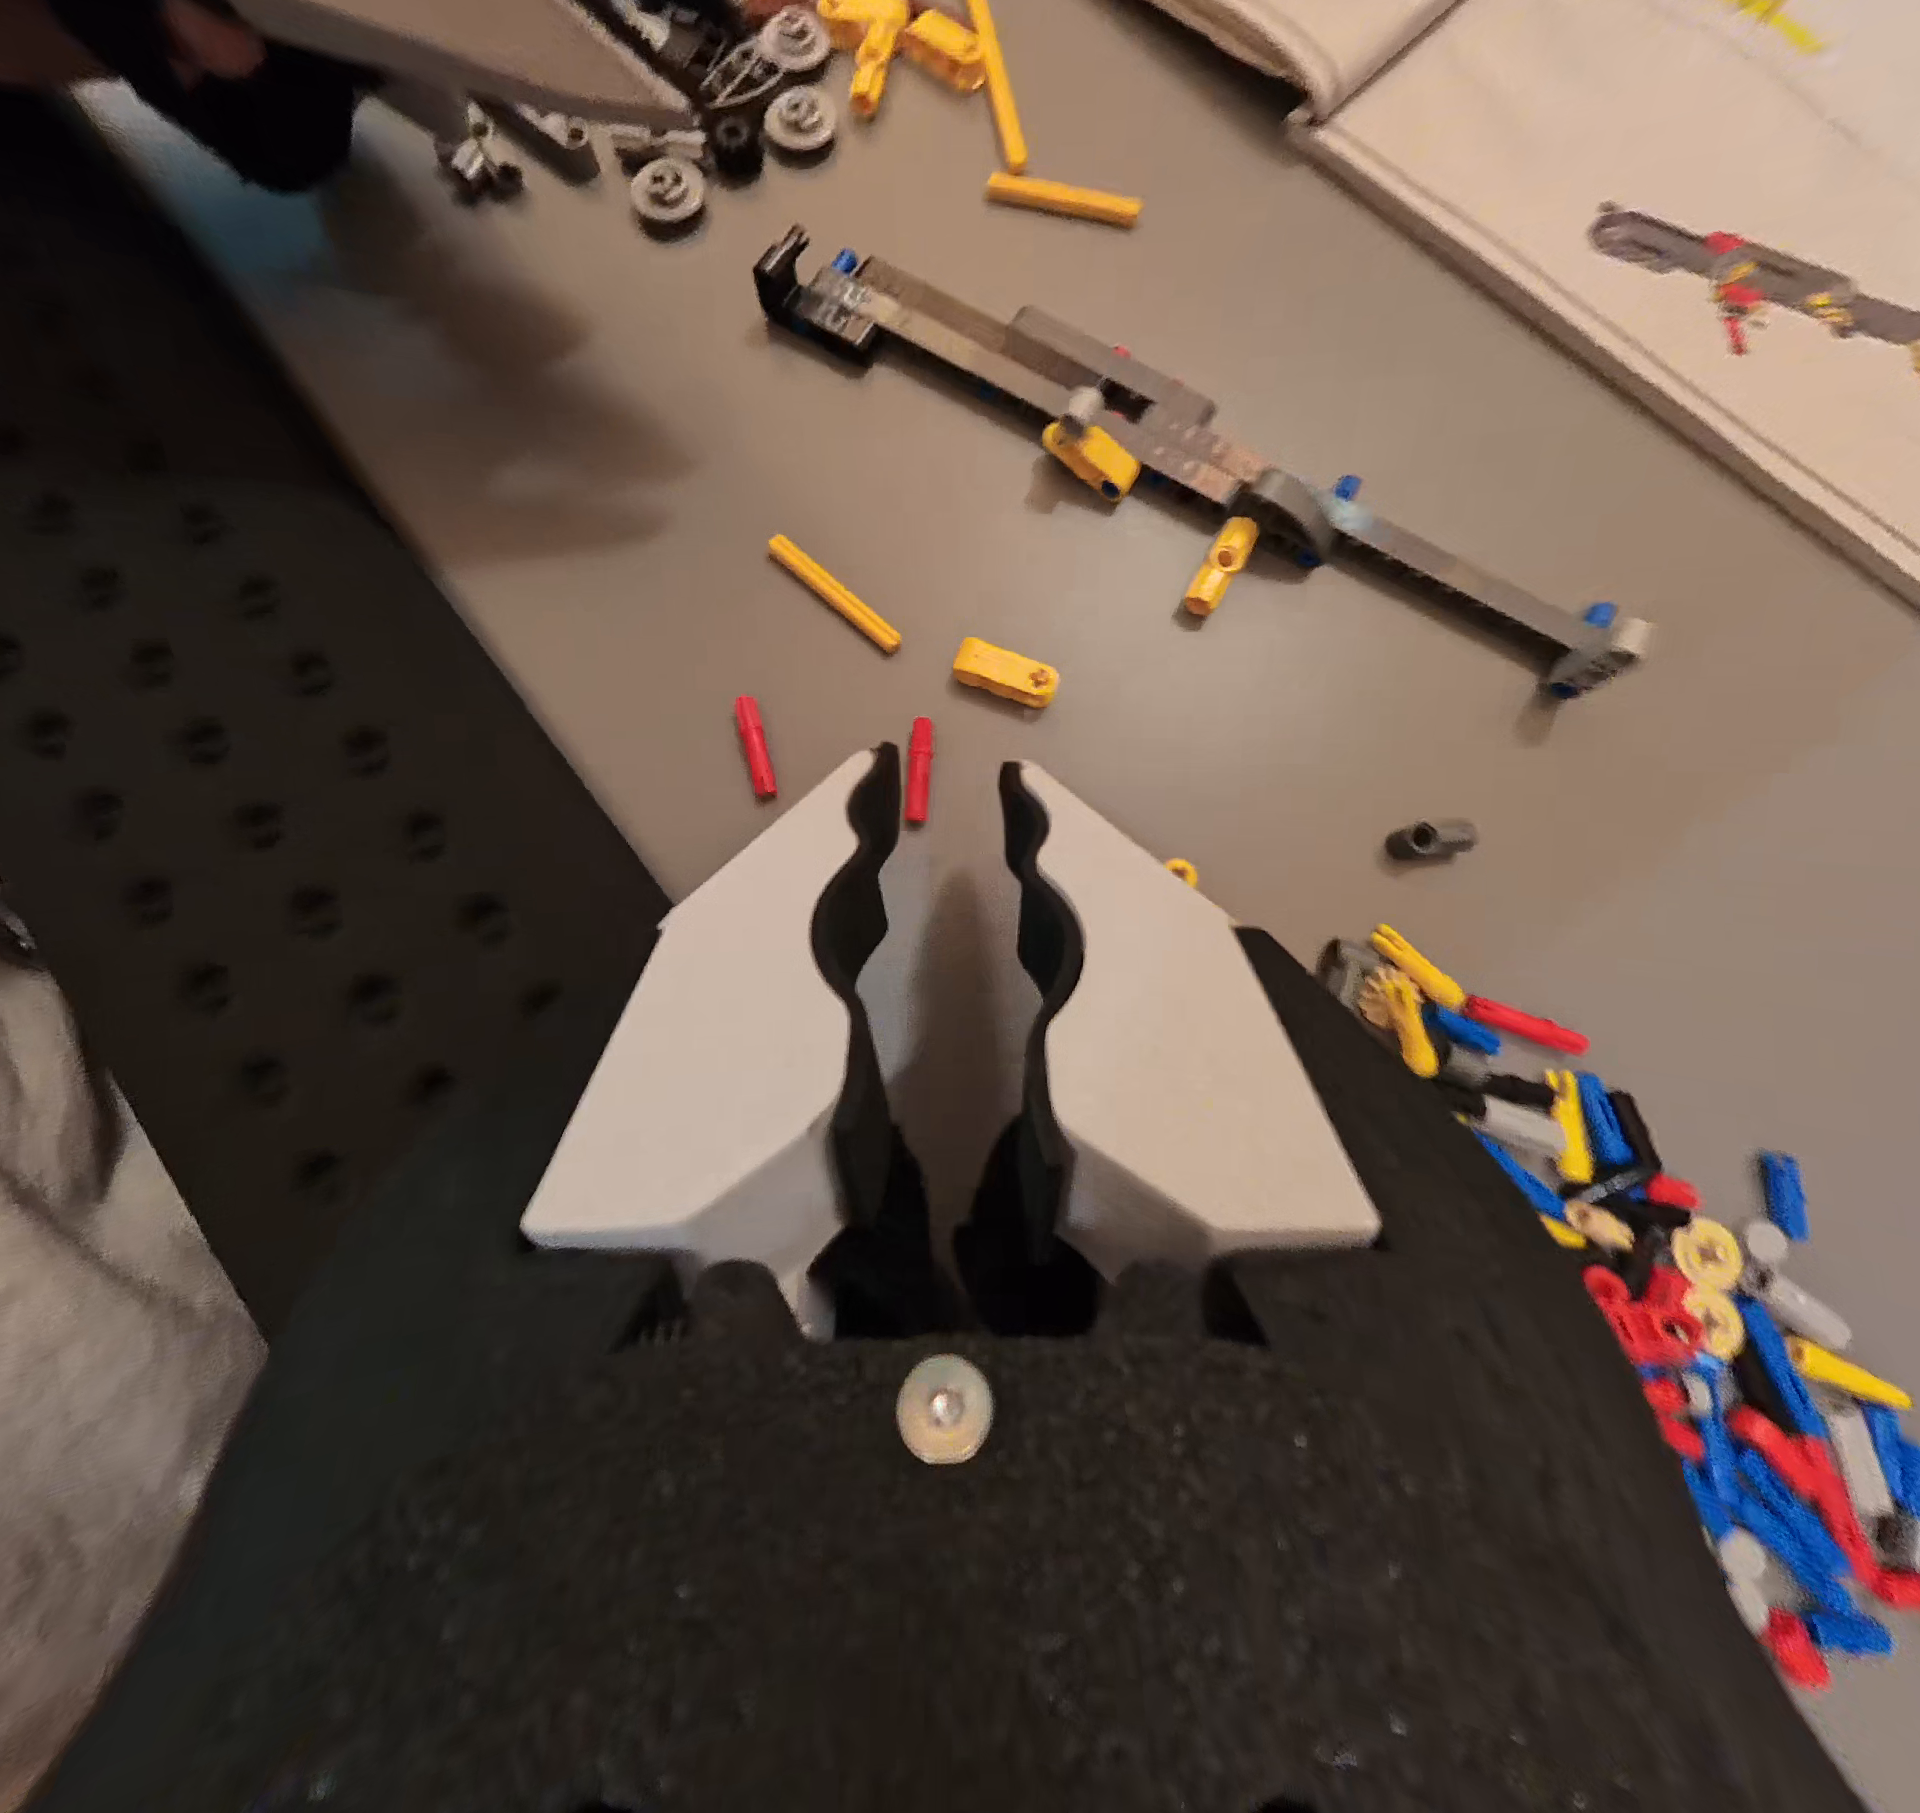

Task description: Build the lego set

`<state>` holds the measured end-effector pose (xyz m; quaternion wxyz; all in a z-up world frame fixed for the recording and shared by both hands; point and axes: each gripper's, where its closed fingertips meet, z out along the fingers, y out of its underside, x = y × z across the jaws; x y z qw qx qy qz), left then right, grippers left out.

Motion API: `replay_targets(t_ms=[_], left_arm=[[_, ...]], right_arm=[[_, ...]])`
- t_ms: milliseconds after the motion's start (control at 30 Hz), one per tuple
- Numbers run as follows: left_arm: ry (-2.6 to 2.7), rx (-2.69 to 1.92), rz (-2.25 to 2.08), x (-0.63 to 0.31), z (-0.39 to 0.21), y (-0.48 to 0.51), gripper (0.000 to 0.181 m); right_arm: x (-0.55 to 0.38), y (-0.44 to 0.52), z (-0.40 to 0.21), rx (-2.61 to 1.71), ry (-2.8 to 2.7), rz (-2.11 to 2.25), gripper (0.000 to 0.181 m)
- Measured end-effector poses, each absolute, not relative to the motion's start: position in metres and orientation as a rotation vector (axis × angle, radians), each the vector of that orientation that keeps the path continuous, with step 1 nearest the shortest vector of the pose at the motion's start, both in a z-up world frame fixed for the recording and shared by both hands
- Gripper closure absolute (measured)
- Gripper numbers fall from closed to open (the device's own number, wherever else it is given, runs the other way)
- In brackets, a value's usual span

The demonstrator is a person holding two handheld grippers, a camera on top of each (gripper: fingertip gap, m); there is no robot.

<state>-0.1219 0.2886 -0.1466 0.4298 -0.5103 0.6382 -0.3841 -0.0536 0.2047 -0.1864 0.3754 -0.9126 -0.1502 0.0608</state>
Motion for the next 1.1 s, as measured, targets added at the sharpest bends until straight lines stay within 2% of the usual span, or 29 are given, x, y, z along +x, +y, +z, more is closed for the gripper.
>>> replay_targets(t_ms=[367,567,700,900,1100], left_arm=[[1.573,-1.302,-0.971,-0.122,-0.147,0.292,0.169],[1.428,-1.437,-0.989,-0.144,-0.132,0.326,0.169],[1.339,-1.635,-0.841,-0.195,-0.131,0.364,0.167],[1.411,-1.845,-0.593,-0.261,-0.154,0.376,0.161],[1.337,-1.944,-0.577,-0.263,-0.158,0.379,0.162]], right_arm=[[0.042,0.157,-0.176,-2.269,0.109,-0.027,0.163],[0.029,0.181,-0.157,-2.083,0.141,0.088,0.162],[0.021,0.211,-0.14,-1.966,0.107,0.08,0.155],[0.022,0.235,-0.126,-1.846,0.059,0.035,0.157],[0.019,0.236,-0.123,-1.815,0.011,0.013,0.159]])
